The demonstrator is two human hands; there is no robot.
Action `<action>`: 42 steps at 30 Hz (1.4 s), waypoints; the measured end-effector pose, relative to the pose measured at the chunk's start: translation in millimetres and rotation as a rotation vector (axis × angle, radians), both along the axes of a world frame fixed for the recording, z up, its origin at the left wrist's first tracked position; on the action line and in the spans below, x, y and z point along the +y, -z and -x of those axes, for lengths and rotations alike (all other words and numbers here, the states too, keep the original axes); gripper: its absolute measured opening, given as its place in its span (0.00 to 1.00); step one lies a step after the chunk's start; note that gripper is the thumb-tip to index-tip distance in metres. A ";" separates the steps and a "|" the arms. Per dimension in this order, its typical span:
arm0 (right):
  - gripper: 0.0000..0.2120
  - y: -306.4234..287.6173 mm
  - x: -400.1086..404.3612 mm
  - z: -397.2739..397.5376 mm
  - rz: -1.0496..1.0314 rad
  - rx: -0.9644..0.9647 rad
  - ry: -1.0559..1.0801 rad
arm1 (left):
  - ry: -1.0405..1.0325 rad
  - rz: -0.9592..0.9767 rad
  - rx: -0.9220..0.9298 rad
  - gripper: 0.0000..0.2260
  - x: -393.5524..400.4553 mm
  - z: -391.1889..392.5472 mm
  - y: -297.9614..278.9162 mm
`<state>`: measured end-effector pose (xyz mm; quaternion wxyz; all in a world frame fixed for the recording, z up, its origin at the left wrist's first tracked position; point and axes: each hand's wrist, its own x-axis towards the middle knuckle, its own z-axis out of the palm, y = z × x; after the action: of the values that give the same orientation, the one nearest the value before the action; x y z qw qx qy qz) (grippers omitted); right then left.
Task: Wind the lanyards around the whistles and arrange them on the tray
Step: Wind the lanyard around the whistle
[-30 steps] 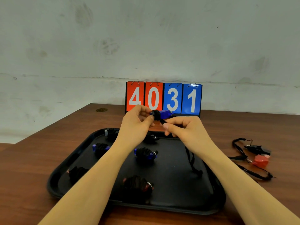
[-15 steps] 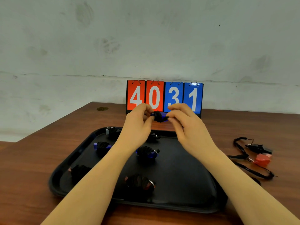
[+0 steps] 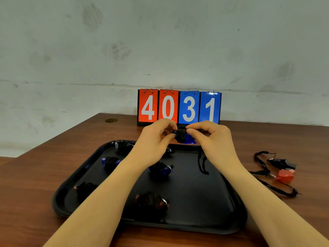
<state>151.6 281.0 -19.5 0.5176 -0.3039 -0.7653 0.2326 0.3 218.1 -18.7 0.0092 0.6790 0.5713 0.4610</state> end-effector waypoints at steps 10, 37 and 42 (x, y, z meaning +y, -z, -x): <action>0.04 -8.1 5.4 -8.8 0.408 0.124 -0.173 | 0.096 0.019 -0.073 0.09 -4.2 -2.2 -1.8; 0.05 -0.1 -5.7 5.4 0.344 -0.035 -0.316 | -0.318 -0.091 -0.291 0.06 8.5 6.1 1.6; 0.07 3.6 -7.5 5.4 -0.025 -0.304 -0.120 | -0.338 -0.021 -0.135 0.07 8.7 9.5 4.3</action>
<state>146.2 273.5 -23.1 0.3847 -0.2828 -0.8544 0.2050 -9.1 226.8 -23.0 -0.0372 0.5407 0.6705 0.5066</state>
